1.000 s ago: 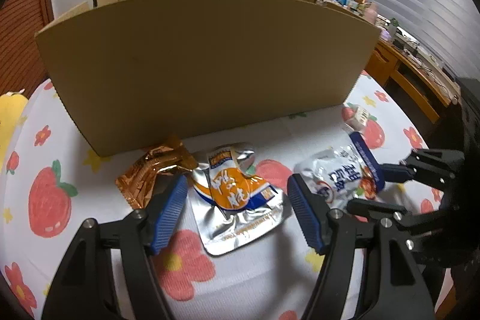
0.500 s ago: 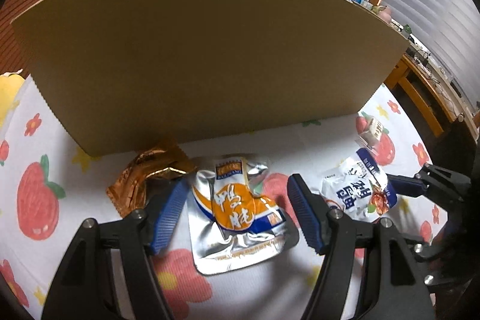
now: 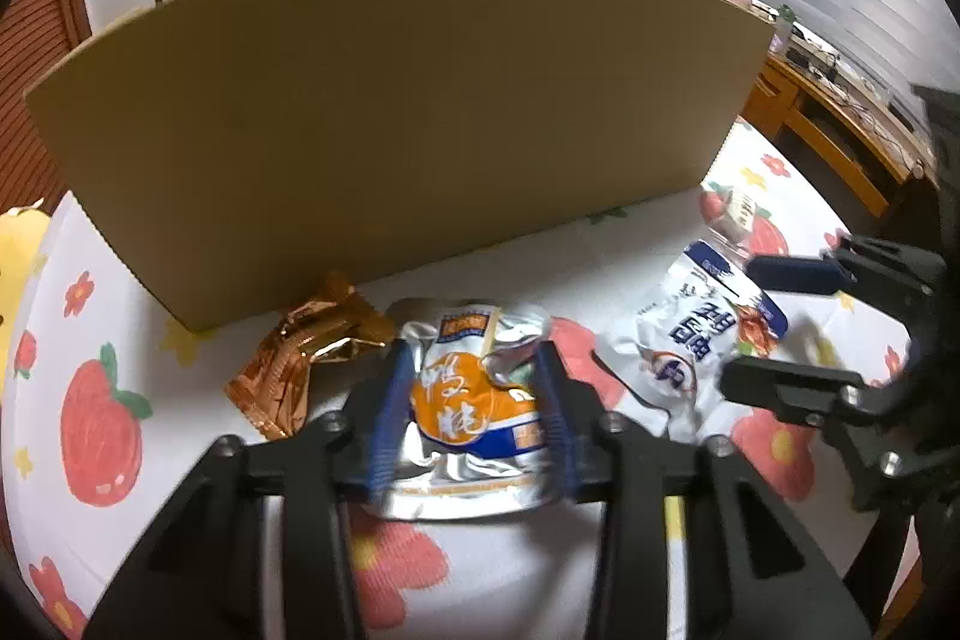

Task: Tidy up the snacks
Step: 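Grasp the silver-orange pouch with the left tool while the right tool grasps the duck-neck pouch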

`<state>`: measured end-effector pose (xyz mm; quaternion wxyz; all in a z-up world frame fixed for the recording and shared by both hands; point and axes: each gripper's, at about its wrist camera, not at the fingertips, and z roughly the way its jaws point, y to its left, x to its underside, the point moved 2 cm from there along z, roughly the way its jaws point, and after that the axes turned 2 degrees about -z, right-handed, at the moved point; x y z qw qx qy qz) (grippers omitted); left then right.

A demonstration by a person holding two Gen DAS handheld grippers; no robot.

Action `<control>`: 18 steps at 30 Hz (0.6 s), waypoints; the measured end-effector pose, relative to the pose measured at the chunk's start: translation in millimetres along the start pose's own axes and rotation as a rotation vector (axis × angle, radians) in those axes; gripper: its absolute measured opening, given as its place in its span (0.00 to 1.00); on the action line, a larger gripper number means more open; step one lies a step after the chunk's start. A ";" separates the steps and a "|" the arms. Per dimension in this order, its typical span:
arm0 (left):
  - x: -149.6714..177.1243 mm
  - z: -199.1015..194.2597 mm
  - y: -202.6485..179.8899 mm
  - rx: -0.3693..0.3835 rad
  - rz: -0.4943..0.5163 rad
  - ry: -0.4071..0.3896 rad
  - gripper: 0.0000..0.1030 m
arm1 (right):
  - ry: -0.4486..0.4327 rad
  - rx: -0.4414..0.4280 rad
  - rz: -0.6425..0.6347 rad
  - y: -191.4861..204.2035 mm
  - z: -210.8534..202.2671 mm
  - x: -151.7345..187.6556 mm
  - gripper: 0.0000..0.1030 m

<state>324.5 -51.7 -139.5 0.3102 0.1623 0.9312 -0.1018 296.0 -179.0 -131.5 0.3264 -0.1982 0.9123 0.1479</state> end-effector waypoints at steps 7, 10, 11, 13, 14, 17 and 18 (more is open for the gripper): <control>0.7 -2.5 16.5 0.026 -0.062 0.020 0.51 | 0.056 0.031 0.005 2.2 21.7 -8.3 0.75; 2.3 -1.7 19.6 0.030 -0.056 0.022 0.54 | 0.063 0.056 -0.014 4.6 26.1 -7.6 0.78; 2.8 -1.3 19.2 0.028 -0.048 0.023 0.55 | 0.065 0.064 -0.024 6.4 26.6 -6.7 0.79; 4.0 -0.3 15.2 0.023 -0.025 0.025 0.58 | 0.069 0.078 -0.041 8.7 29.0 -5.8 0.82; 4.7 -0.1 13.5 0.015 -0.016 0.025 0.58 | 0.072 0.087 -0.051 10.1 30.4 -5.2 0.83; 7.6 -1.1 10.0 0.000 0.008 0.020 0.53 | 0.081 0.111 -0.083 15.4 33.7 -4.3 0.86; 8.5 -1.5 8.1 -0.003 0.019 0.019 0.52 | 0.084 0.111 -0.085 15.3 34.4 -4.5 0.86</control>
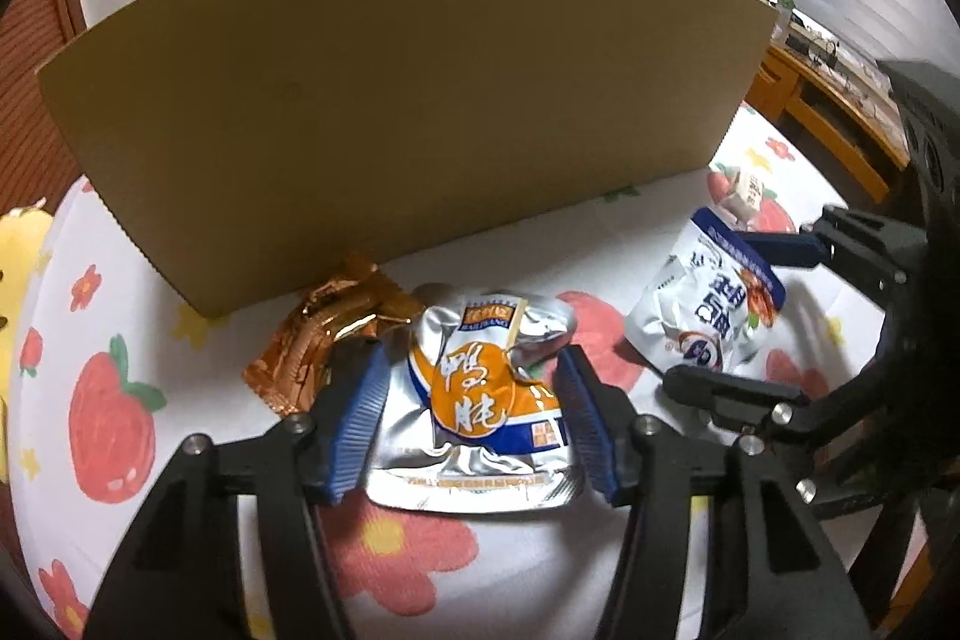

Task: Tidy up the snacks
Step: 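Grasp the silver-orange pouch with the left tool while the right tool grasps the duck-neck pouch, then lift both pouches over the box and open both tools to drop them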

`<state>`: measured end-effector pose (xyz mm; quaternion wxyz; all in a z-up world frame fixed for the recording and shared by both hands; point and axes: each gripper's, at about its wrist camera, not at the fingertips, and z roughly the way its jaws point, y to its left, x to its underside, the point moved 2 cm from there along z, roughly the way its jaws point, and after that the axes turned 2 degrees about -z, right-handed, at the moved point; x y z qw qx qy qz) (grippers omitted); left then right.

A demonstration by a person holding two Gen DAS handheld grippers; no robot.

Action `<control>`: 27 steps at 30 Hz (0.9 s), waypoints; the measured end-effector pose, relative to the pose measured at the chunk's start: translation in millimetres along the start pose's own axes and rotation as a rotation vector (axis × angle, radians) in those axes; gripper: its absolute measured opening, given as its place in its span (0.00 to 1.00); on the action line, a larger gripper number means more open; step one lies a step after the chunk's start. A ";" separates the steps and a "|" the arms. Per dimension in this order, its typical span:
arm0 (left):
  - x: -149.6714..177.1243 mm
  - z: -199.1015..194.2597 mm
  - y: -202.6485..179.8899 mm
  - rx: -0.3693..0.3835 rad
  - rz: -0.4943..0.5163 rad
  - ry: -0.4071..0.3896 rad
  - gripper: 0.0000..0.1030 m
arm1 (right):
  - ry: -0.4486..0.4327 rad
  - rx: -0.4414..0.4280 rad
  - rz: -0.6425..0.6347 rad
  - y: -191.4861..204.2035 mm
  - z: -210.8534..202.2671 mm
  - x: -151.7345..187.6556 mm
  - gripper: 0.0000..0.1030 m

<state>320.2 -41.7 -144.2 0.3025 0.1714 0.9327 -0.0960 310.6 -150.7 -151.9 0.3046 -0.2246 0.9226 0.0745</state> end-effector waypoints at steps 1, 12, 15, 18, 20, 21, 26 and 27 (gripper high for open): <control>1.3 -1.5 -1.5 0.009 0.007 -0.002 0.46 | 0.001 0.000 -0.002 -0.1 0.6 -0.1 0.86; 13.8 -21.6 4.2 0.085 -0.041 -0.032 0.36 | 0.018 0.021 0.007 -9.8 -0.4 4.2 0.91; 15.6 -27.5 4.4 0.098 -0.056 -0.049 0.36 | 0.018 0.020 0.006 -11.4 -1.4 5.0 0.91; 15.9 -33.8 2.0 0.099 -0.057 -0.071 0.36 | 0.019 0.018 0.004 -11.6 -0.3 4.2 0.93; 15.5 -38.9 0.8 0.102 -0.056 -0.086 0.36 | 0.019 0.022 0.004 -12.1 0.5 3.5 0.93; 16.5 -42.5 2.1 0.102 -0.059 -0.092 0.36 | 0.020 0.022 0.003 -12.0 0.8 3.1 0.93; 16.7 -51.9 3.1 0.104 -0.061 -0.113 0.36 | 0.022 0.007 -0.013 -8.1 1.8 0.5 0.84; 16.3 -52.7 3.0 0.104 -0.059 -0.115 0.36 | 0.023 0.006 -0.013 -7.9 1.2 0.7 0.84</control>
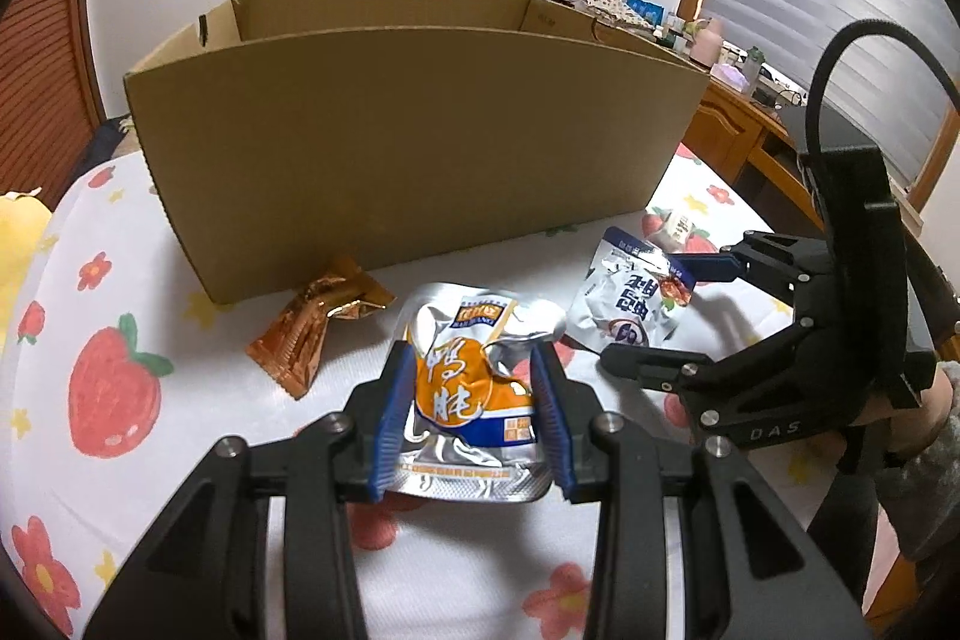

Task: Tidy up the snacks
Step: 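Lift both pouches over the box and open both tools to drop them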

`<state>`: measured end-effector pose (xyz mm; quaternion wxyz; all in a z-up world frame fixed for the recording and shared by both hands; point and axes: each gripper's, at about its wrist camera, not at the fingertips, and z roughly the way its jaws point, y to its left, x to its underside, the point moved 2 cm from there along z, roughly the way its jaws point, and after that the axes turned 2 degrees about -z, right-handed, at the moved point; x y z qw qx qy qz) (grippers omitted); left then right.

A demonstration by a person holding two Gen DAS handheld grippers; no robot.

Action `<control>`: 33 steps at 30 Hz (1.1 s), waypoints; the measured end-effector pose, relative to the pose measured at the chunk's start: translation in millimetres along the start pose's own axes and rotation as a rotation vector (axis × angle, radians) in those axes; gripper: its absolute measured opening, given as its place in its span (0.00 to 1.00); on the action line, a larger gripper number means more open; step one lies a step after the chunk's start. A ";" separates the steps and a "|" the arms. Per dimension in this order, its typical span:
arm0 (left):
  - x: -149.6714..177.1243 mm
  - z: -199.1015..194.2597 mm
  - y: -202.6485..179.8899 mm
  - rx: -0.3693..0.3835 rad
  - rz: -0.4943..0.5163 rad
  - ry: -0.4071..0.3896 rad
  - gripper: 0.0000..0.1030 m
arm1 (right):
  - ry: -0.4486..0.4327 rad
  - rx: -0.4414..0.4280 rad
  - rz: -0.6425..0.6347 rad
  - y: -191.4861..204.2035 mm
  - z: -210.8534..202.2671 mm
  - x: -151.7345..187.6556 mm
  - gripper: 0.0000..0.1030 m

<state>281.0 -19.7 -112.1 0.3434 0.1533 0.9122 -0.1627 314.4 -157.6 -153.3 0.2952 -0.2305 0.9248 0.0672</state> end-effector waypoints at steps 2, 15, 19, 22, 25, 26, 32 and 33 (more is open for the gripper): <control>-0.7 -1.8 0.2 -0.001 0.002 -0.004 0.36 | 0.001 -0.004 -0.005 0.3 -0.3 0.8 0.82; -4.6 -6.6 -2.7 0.000 0.007 -0.022 0.36 | -0.033 -0.083 0.034 -4.3 -13.1 5.6 0.62; -4.9 -5.9 -1.0 0.000 0.002 -0.025 0.36 | -0.047 -0.083 0.028 -2.3 -17.2 8.6 0.62; -5.9 -6.9 -1.5 0.001 -0.001 -0.032 0.36 | -0.062 -0.081 0.020 0.6 -22.3 10.3 0.62; -9.8 -11.7 -3.6 -0.001 0.003 -0.048 0.36 | -0.077 -0.075 0.015 1.2 -27.5 9.0 0.62; -11.5 -13.9 -4.4 -0.002 0.005 -0.056 0.36 | -0.086 -0.073 0.014 1.4 -31.0 8.5 0.62; -34.3 -34.9 -8.9 -0.008 0.026 -0.134 0.36 | -0.149 -0.061 0.006 -2.1 -58.7 -1.2 0.62; -38.5 -38.0 -9.1 -0.006 0.029 -0.145 0.36 | -0.162 -0.058 0.004 -2.9 -64.1 -4.0 0.62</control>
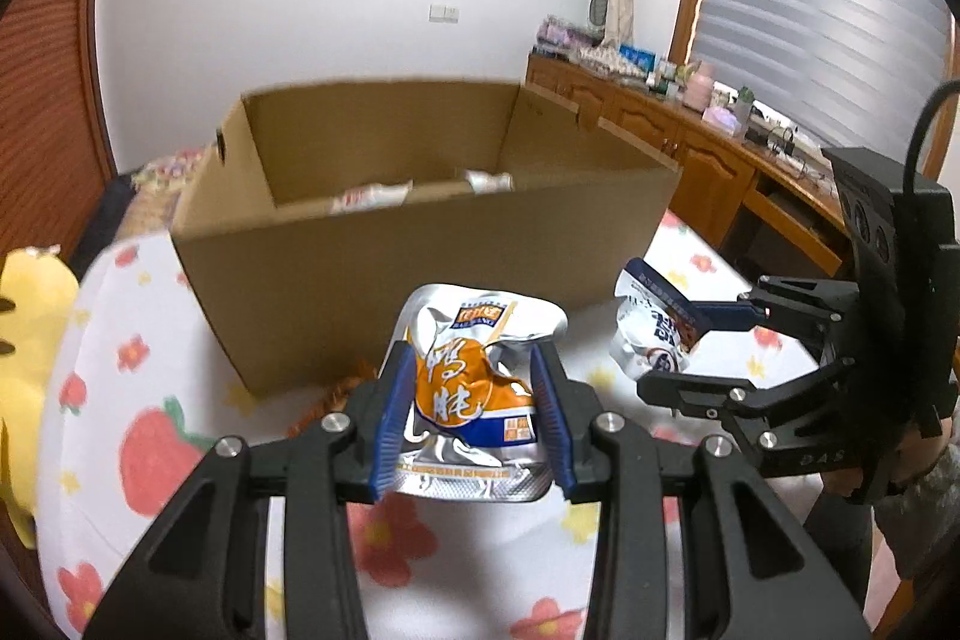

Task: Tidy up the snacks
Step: 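Lift both pouches over the box and open both tools to drop them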

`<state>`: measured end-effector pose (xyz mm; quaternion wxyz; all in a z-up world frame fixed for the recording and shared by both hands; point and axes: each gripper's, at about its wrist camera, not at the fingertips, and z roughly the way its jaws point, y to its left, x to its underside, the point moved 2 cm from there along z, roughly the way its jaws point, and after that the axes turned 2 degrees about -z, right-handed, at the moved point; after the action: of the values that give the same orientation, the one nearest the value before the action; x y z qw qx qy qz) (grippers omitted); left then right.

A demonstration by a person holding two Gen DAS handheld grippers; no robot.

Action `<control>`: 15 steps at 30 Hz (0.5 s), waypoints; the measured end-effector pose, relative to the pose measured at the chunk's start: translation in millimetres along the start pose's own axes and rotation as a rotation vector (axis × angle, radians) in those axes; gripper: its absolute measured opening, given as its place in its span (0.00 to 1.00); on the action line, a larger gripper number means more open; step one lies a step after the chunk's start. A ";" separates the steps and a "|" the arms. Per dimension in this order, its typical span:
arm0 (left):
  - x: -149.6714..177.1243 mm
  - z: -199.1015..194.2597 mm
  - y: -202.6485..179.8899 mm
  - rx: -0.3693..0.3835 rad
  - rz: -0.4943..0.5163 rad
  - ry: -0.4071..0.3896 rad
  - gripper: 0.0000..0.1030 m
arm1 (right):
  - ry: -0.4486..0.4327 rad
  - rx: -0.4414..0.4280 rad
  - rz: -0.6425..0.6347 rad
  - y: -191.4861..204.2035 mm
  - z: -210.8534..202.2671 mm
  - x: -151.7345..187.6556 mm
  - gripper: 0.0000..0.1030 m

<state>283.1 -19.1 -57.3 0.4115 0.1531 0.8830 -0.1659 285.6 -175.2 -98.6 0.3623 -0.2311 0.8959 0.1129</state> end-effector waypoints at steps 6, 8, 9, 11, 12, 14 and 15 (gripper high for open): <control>-31.4 -13.6 1.2 -0.007 0.033 -0.076 0.36 | -0.066 0.012 -0.029 -3.9 -24.5 -25.0 0.62; -41.9 -14.4 3.8 -0.012 0.042 -0.091 0.36 | -0.091 0.018 -0.038 -4.6 -30.7 -37.4 0.62; -45.9 -15.0 3.0 -0.015 0.046 -0.098 0.36 | -0.102 0.017 -0.040 -3.2 -32.5 -42.0 0.62; -57.7 -15.1 4.2 -0.009 0.048 -0.111 0.36 | -0.127 0.020 -0.046 -4.2 -36.6 -53.2 0.62; -62.2 -14.6 4.9 -0.006 0.047 -0.115 0.36 | -0.136 0.020 -0.048 -4.1 -38.2 -58.5 0.62; -74.2 -14.1 8.3 -0.006 0.047 -0.129 0.36 | -0.156 0.021 -0.058 -5.6 -40.1 -69.6 0.62; -79.9 -13.2 10.8 -0.007 0.045 -0.134 0.36 | -0.165 0.023 -0.064 -6.2 -40.1 -76.2 0.63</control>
<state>327.7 -14.6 11.0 0.4736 0.1599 0.8505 -0.1634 312.8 -170.1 -16.8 0.4409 -0.2452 0.8564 0.1096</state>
